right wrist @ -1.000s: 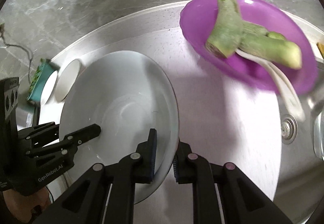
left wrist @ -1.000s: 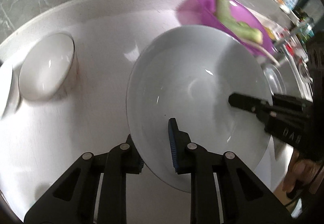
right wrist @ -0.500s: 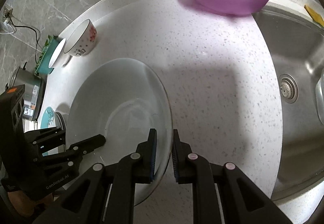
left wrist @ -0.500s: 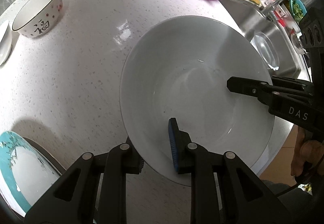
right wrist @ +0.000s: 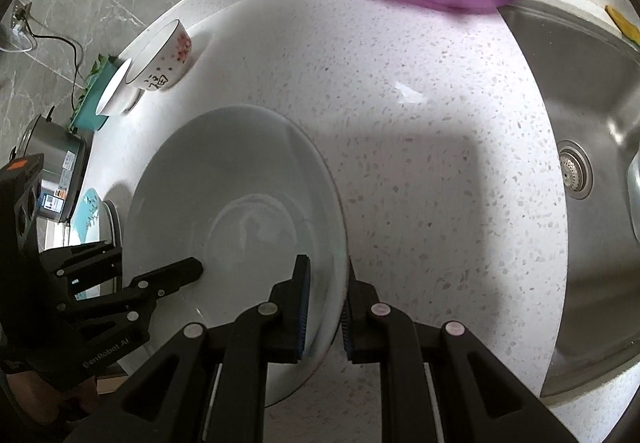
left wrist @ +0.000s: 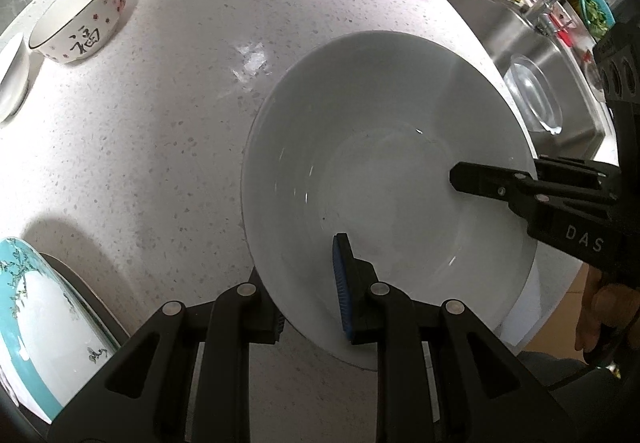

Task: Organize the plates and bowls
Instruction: 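Open both tools and withdraw from the large white bowl, then move both tools to the small white bowl and grasp its rim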

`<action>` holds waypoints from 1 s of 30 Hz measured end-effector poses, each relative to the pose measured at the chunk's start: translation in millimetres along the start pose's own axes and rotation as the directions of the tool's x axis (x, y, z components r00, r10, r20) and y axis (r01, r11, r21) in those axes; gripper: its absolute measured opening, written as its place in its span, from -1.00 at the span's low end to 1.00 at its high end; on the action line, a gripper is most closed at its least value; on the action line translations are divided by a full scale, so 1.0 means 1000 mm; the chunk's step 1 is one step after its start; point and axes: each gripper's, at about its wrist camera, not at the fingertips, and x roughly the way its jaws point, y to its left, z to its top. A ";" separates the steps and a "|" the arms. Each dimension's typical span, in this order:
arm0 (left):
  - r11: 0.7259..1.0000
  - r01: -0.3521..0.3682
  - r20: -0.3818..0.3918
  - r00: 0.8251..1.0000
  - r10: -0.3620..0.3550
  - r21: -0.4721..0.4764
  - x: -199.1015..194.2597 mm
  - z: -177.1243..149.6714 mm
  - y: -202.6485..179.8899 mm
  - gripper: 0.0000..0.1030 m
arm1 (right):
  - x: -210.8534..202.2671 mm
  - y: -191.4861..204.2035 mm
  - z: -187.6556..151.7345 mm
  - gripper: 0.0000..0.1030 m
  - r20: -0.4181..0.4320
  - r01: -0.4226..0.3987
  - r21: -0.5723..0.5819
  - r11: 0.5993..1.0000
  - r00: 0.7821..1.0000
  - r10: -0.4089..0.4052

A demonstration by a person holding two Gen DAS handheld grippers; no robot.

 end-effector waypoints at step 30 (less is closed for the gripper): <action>0.901 -0.147 0.281 0.918 0.278 -0.409 -0.216 0.032 0.294 0.99 | -0.092 0.122 0.157 0.69 0.216 -0.276 -0.168 0.946 0.926 0.309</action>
